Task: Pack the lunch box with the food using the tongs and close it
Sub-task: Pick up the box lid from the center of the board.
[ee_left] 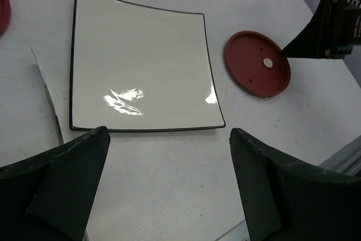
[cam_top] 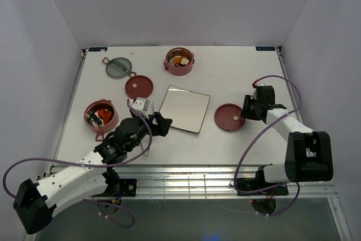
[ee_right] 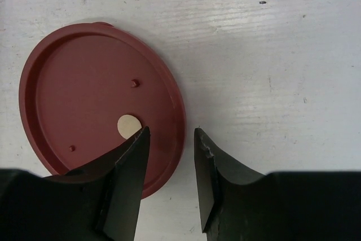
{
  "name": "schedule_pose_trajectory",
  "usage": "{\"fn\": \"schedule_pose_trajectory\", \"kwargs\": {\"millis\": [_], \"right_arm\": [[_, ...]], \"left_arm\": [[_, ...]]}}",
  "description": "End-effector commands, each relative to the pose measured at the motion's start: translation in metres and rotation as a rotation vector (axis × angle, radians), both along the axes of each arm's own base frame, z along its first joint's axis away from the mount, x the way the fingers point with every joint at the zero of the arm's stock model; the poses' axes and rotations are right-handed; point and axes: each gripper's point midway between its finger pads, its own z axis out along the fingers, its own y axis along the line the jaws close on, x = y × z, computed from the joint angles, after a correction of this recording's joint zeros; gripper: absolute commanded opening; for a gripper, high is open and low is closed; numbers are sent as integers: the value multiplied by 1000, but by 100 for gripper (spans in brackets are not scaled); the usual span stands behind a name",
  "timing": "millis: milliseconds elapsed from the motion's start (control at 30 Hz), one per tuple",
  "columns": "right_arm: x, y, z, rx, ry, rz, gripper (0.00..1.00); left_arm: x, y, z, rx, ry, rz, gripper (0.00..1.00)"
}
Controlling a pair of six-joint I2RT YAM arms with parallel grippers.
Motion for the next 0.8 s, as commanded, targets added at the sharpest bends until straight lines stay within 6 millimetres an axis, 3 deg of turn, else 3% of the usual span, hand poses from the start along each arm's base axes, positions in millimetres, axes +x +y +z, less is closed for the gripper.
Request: {"fn": "schedule_pose_trajectory", "kwargs": {"millis": [0, 300, 467, 767], "right_arm": [[13, 0, 7, 8, -47, -9, 43], [14, -4, -9, -17, 2, -16, 41], [16, -3, -10, -15, 8, -14, 32], [22, -4, -3, -18, 2, -22, 8]], "left_arm": [[4, 15, 26, -64, -96, 76, 98], [3, 28, 32, -104, -125, 131, 97], [4, 29, 30, -100, -118, 140, 97], [5, 34, 28, -98, -112, 171, 97]]}}
